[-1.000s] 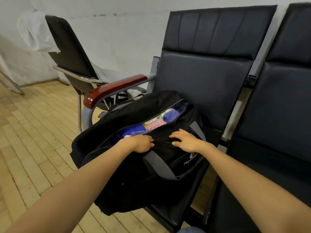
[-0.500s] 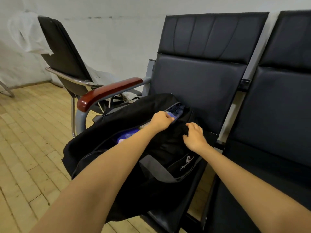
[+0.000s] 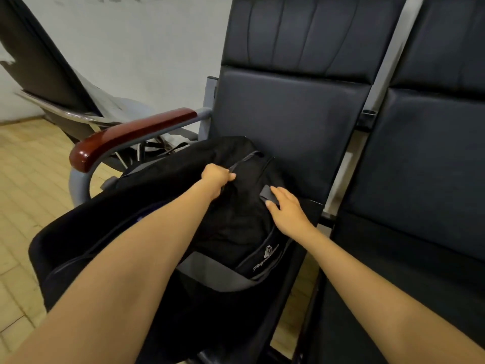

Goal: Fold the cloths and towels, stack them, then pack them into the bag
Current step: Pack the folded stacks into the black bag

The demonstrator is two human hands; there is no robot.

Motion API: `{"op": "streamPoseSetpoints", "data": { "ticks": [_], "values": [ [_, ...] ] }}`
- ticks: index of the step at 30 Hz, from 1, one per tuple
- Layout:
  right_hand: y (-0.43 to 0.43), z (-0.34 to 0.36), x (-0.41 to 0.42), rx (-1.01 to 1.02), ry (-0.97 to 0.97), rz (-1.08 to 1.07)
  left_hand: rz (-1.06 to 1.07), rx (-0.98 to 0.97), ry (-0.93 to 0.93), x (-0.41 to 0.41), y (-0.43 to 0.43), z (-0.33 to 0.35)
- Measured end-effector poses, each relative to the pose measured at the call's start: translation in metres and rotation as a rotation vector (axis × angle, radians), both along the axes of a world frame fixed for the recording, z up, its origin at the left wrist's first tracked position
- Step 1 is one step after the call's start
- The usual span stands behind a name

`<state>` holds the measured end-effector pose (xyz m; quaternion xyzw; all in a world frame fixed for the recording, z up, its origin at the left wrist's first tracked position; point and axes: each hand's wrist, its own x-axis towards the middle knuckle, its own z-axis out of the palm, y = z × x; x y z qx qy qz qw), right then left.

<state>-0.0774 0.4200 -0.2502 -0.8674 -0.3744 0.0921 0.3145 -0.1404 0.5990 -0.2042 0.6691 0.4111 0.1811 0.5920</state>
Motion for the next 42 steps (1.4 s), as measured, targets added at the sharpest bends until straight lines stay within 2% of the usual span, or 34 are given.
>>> {"op": "streamPoseSetpoints", "data": {
  "ticks": [2, 7, 9, 13, 17, 20, 22, 24, 27, 29, 33, 36, 42],
  "values": [
    [0.002, -0.003, -0.003, -0.132, 0.001, 0.010, -0.142, 0.248, 0.245, -0.016, 0.000, -0.004],
    [0.010, 0.018, -0.021, -0.139, 0.176, -0.043, -0.325, 0.398, 0.353, -0.054, -0.004, 0.031],
    [0.013, 0.031, -0.038, -0.139, 0.190, -0.023, -0.356, 0.423, 0.362, -0.084, -0.006, 0.041],
    [0.016, 0.058, -0.093, -0.192, 0.125, 0.185, -0.254, 0.369, 0.076, -0.165, -0.012, 0.049],
    [0.031, 0.071, -0.172, -0.109, 0.088, 0.490, 0.106, 0.480, -0.243, -0.249, -0.025, 0.027],
    [0.047, 0.071, -0.227, -0.084, -0.001, 0.689, 0.379, 0.552, -0.277, -0.301, -0.046, -0.003],
    [0.056, 0.066, -0.251, -0.091, -0.060, 0.779, 0.502, 0.508, -0.244, -0.324, -0.057, -0.029],
    [0.063, 0.061, -0.264, -0.107, -0.069, 0.813, 0.547, 0.332, -0.180, -0.337, -0.063, -0.058],
    [0.067, 0.057, -0.270, -0.120, -0.052, 0.801, 0.487, 0.010, -0.126, -0.344, -0.068, -0.086],
    [0.067, 0.055, -0.269, -0.114, -0.032, 0.774, 0.416, -0.112, -0.193, -0.344, -0.072, -0.092],
    [0.066, 0.048, -0.265, -0.103, -0.032, 0.722, 0.348, -0.059, -0.159, -0.341, -0.074, -0.098],
    [0.066, 0.047, -0.263, -0.101, -0.060, 0.758, 0.302, -0.015, -0.101, -0.339, -0.071, -0.102],
    [0.073, 0.052, -0.269, -0.246, -0.210, 0.792, 0.172, 0.101, -0.139, -0.342, -0.071, -0.098]
  ]
}}
